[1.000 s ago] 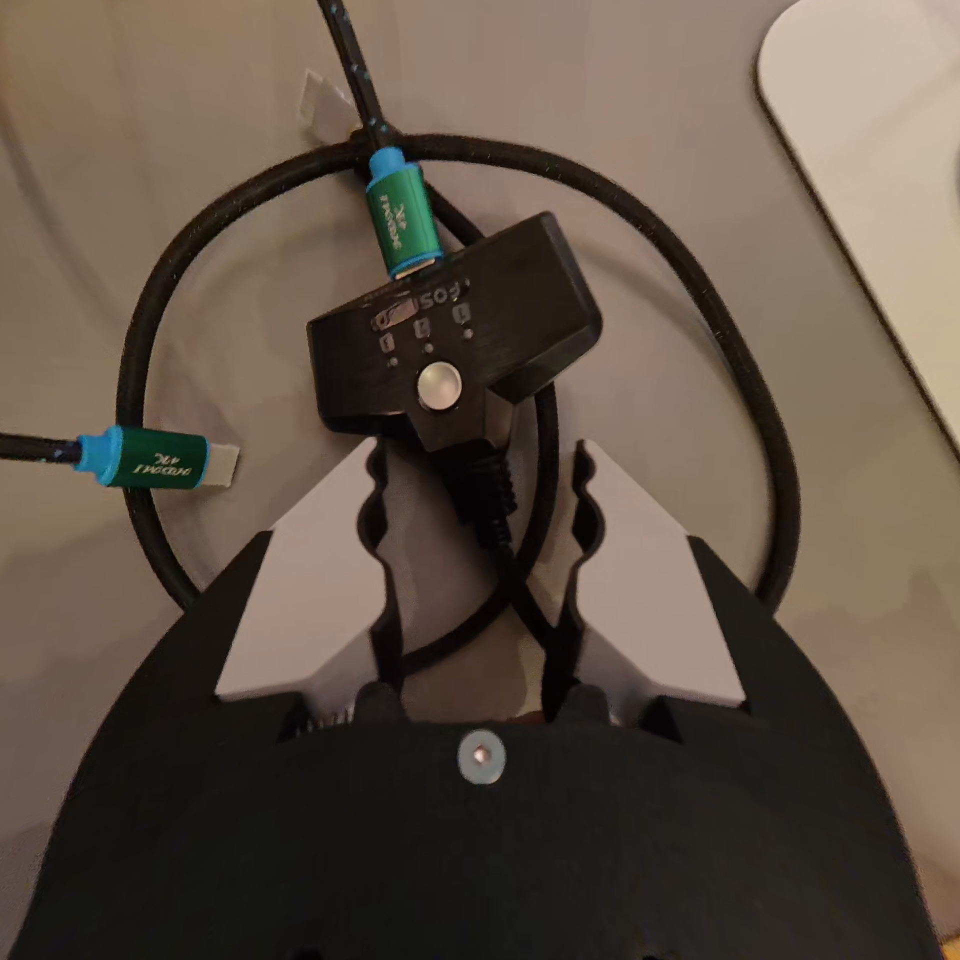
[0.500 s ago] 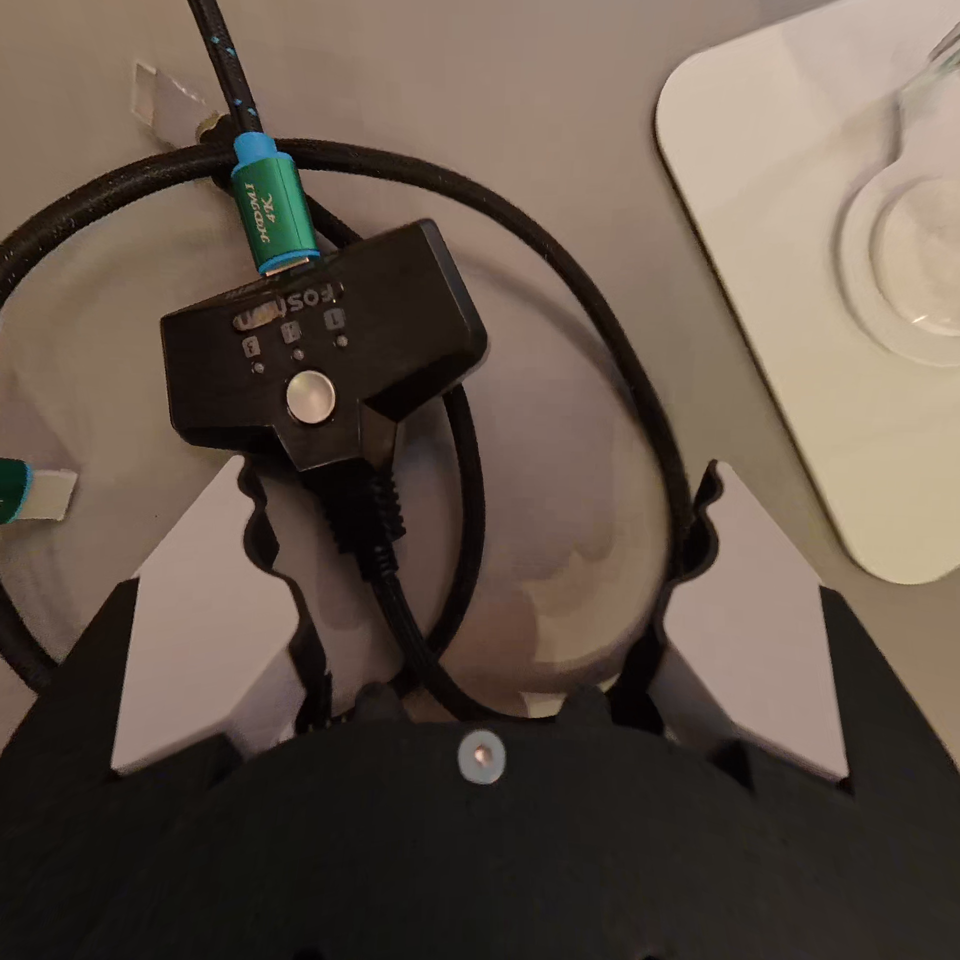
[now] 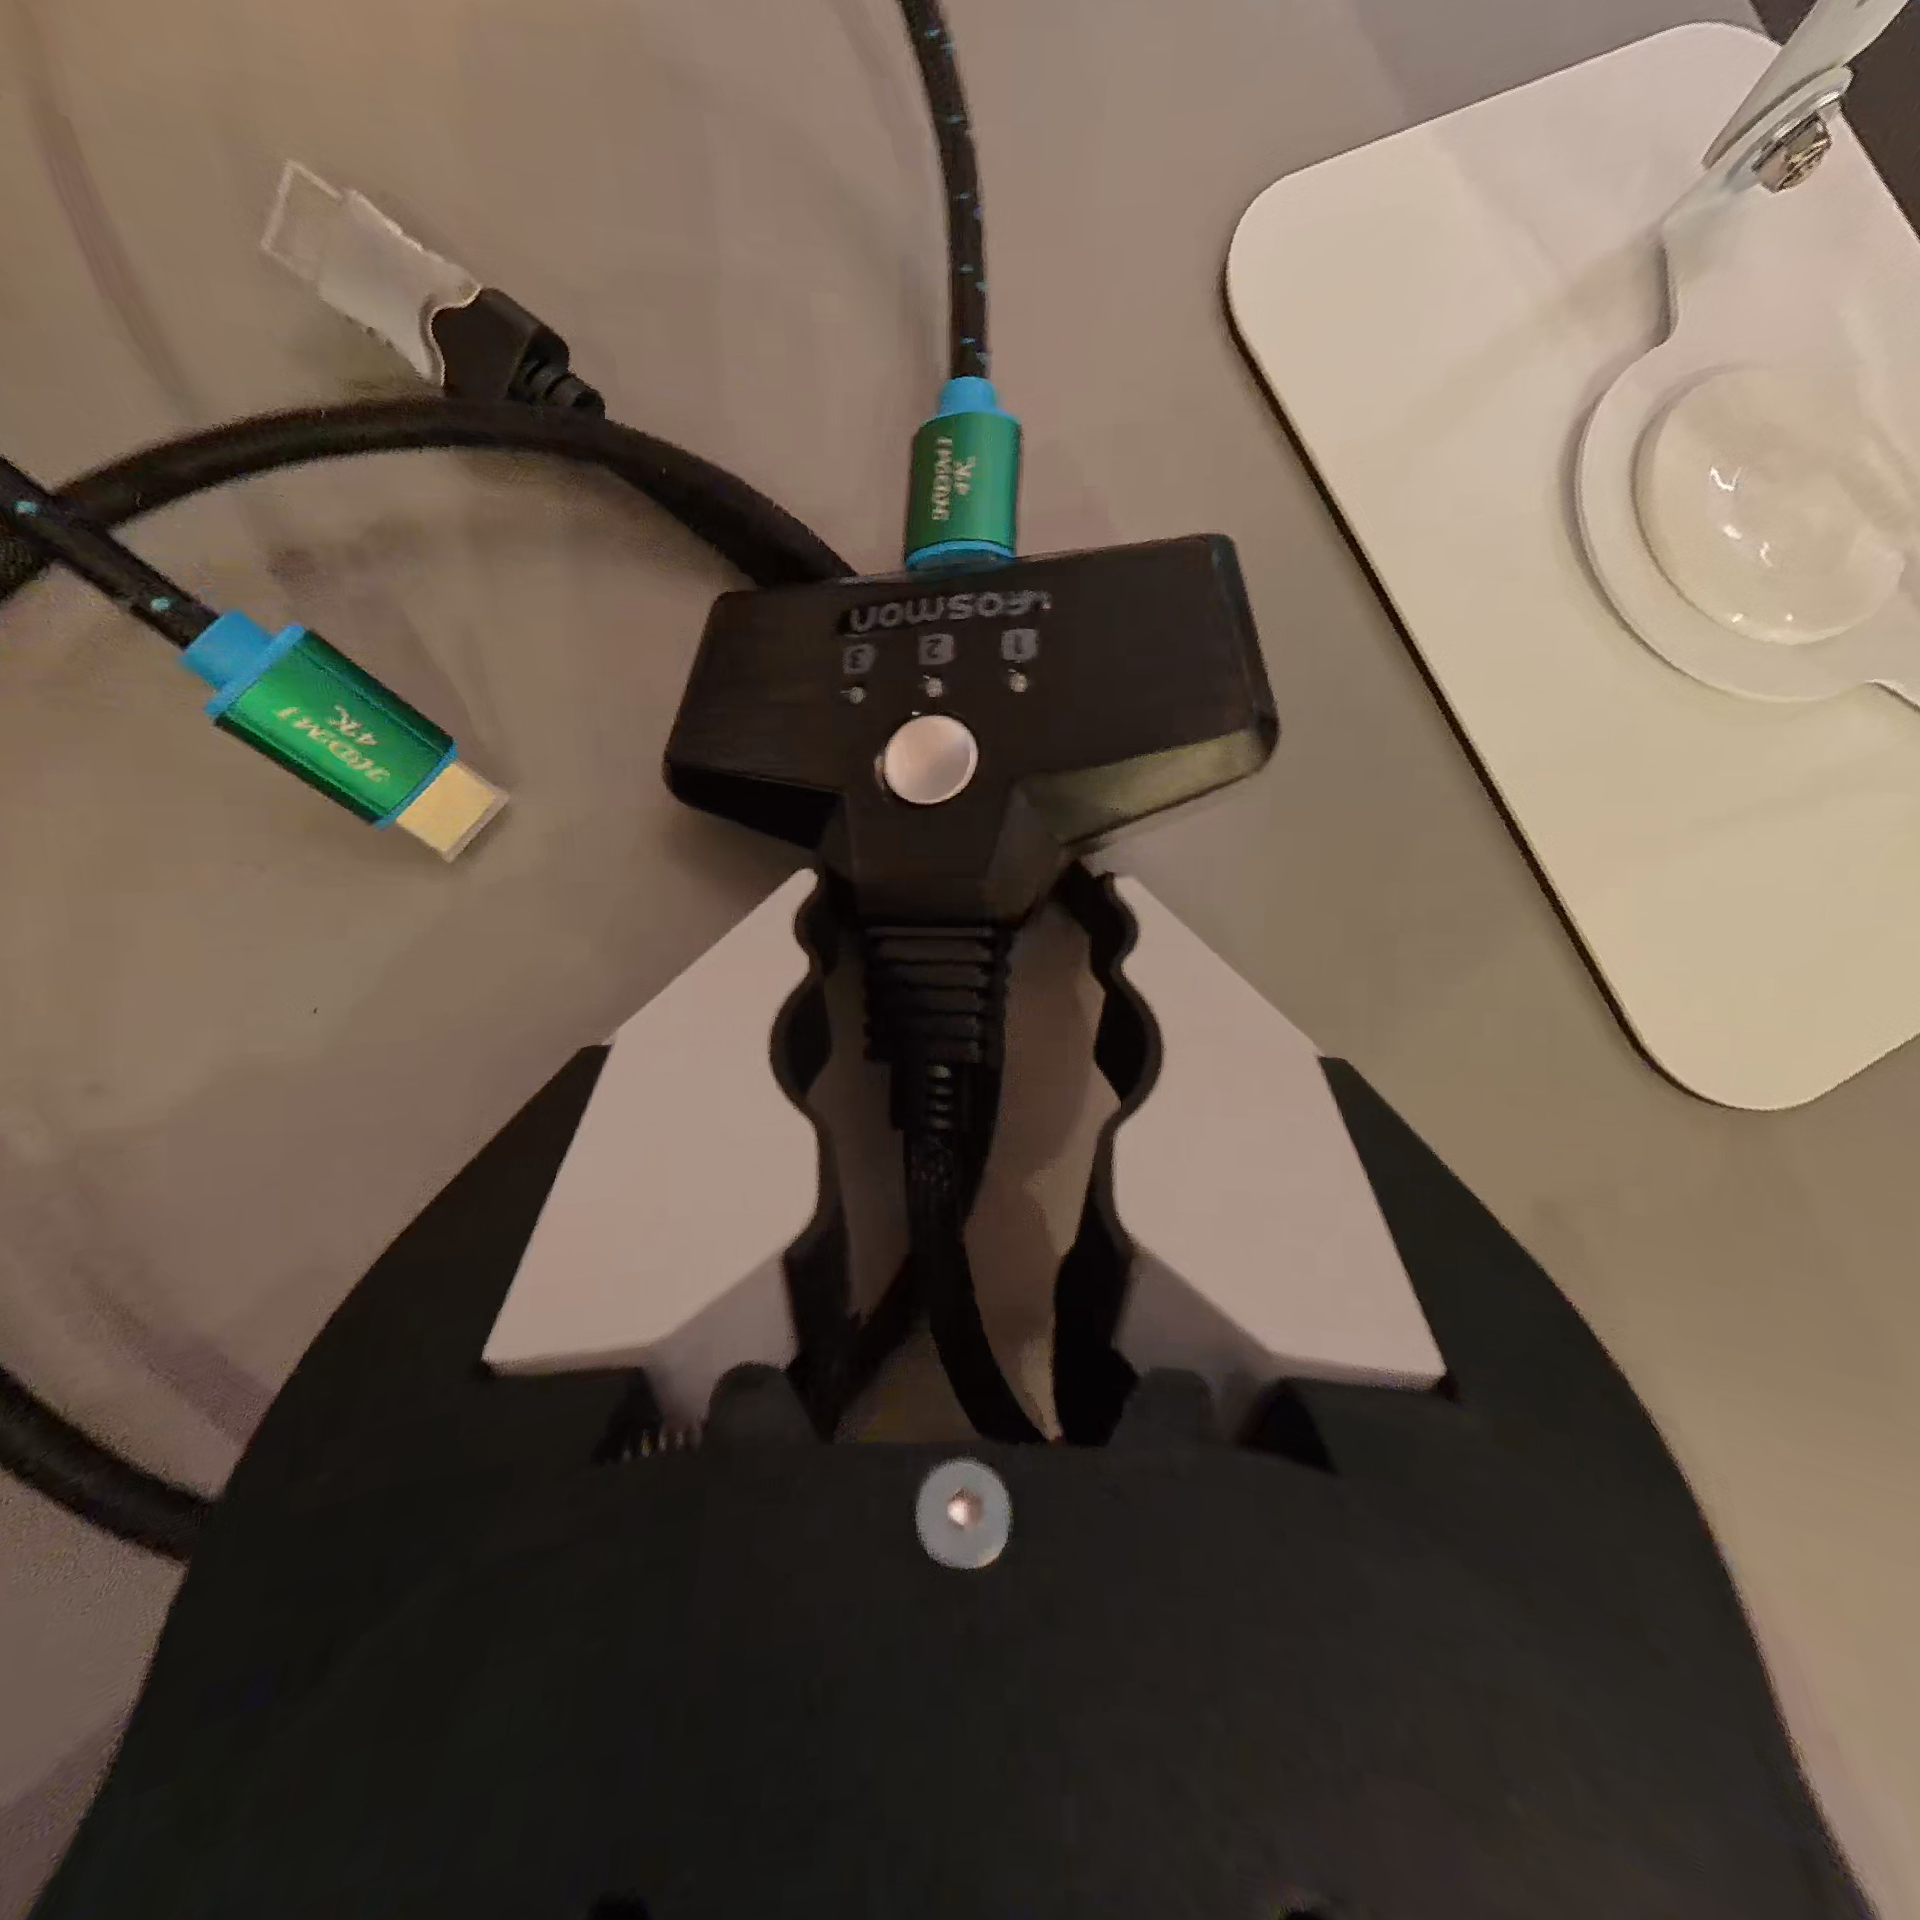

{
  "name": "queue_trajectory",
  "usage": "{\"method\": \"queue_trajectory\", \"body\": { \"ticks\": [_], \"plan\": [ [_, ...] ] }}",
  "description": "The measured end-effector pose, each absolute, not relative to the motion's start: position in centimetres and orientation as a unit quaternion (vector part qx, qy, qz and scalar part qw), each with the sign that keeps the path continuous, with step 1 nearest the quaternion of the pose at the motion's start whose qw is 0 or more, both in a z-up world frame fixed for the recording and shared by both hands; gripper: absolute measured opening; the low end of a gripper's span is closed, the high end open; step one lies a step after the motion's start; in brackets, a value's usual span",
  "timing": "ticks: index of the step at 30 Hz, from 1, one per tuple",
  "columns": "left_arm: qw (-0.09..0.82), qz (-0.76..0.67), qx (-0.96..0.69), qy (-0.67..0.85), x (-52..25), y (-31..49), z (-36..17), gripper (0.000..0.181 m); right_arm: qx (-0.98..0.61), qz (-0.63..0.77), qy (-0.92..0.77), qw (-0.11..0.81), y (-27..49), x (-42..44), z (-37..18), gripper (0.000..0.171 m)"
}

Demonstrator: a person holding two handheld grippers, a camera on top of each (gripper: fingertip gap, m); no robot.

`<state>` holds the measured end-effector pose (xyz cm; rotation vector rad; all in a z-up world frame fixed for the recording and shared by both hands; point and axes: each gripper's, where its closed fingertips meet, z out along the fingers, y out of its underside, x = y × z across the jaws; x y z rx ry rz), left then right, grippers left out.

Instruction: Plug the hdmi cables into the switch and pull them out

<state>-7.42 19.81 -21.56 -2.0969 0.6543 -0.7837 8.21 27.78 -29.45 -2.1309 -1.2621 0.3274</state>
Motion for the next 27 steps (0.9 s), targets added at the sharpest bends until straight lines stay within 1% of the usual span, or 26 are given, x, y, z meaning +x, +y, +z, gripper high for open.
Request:
{"method": "queue_trajectory", "body": {
  "ticks": [1,2,8,14,19,25,27],
  "plan": [
    [0.392,-0.31,-0.827,0.258,-7.4,19.8,-21.6,0.055,-0.81,0.122,-0.482,0.313,27.5,8.3,-29.4,0.04],
    [0.39,-0.311,-0.828,0.258,-7.4,19.7,-21.7,0.055,-0.812,0.123,-0.479,0.309,27.3,8.5,-29.3,0.039],
    [0.373,-0.322,-0.831,0.259,-7.1,19.4,-22.2,0.055,-0.826,0.148,-0.462,0.286,26.0,8.8,-29.0,0.037],
    [0.375,-0.327,-0.829,0.256,-7.4,19.6,-21.9,0.056,-0.838,0.164,-0.437,0.284,26.0,8.8,-28.6,0.037],
    [0.374,-0.33,-0.828,0.255,-7.6,19.6,-21.8,0.056,-0.831,0.153,-0.44,0.306,26.2,8.4,-26.8,0.036],
    [0.375,-0.331,-0.826,0.259,-7.6,19.5,-21.6,0.056,-0.828,0.185,-0.415,0.329,26.3,7.8,-24.9,0.036],
    [0.374,-0.333,-0.826,0.258,-7.6,19.4,-21.6,0.056,-0.83,0.189,-0.41,0.327,26.3,8.0,-25.0,0.036]
  ]
}}
